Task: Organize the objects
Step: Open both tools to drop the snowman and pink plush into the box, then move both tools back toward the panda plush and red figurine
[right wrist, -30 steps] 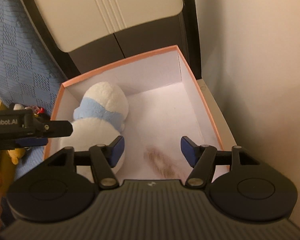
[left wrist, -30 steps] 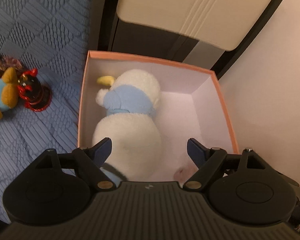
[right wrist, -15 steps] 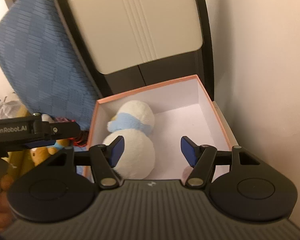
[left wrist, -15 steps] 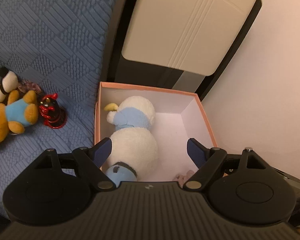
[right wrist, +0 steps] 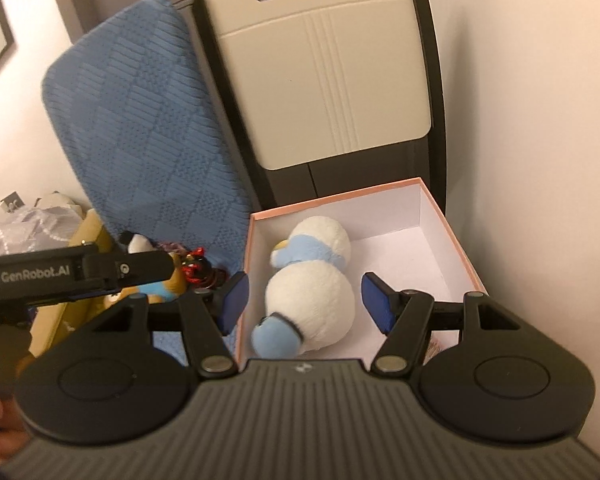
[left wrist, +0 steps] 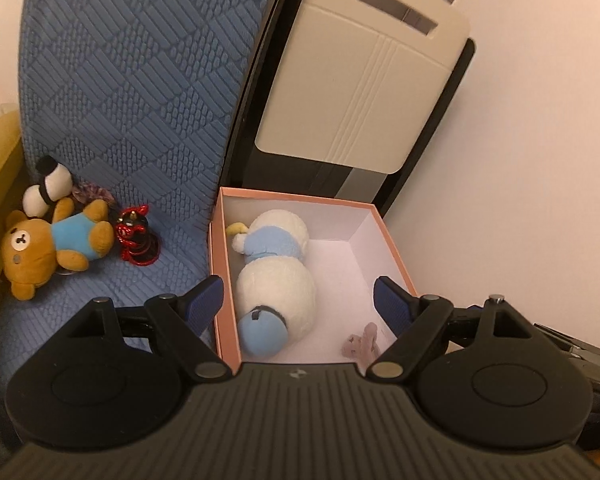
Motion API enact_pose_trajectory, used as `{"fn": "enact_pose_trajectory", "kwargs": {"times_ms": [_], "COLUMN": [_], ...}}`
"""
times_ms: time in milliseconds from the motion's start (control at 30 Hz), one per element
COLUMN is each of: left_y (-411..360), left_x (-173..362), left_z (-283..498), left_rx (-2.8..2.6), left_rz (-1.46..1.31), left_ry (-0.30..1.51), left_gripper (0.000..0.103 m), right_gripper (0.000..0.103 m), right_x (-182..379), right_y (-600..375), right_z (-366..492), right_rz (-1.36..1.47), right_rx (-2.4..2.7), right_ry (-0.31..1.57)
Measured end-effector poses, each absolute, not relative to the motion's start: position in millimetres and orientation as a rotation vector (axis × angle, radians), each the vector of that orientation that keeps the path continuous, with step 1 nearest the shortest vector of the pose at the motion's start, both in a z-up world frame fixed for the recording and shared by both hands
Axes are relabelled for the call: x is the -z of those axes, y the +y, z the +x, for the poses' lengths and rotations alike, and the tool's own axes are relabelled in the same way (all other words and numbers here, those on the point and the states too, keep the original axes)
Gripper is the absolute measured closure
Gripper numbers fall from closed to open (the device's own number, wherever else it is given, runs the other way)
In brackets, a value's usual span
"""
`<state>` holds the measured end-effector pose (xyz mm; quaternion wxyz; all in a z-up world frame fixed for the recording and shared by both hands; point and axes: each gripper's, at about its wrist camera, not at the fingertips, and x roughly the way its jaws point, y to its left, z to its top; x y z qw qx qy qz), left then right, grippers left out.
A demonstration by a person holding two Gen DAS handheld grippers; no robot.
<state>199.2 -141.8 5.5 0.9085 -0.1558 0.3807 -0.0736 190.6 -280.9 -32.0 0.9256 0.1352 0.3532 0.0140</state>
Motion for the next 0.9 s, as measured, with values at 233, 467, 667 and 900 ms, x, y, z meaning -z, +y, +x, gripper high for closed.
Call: {"fn": "enact_pose_trajectory", "kwargs": {"times_ms": [233, 467, 667, 900], "left_y": [-119.2, -92.3, -66.4, -43.0], "left_x": [-24.3, -28.5, -21.0, -12.2], "left_z": [152.3, 107.8, 81.4, 57.6], "left_rx": [0.161, 0.165, 0.137, 0.108], "left_rz": [-0.319, -0.313, -0.318, -0.311], "left_ry": [0.735, 0.685, 0.668, 0.621], "left_gripper": [0.018, 0.018, 0.018, 0.018], "right_gripper": [0.038, 0.038, 0.038, 0.038], "right_x": [14.5, 15.9, 25.8, 33.5], "right_y": [-251.1, -219.4, -193.3, -175.2], "right_z": [157.9, 125.9, 104.4, 92.4], "right_rz": [0.277, 0.273, 0.259, 0.256], "right_rx": [-0.061, -0.092, -0.129, -0.147], "right_ry": [0.694, 0.674, 0.655, 0.637]}}
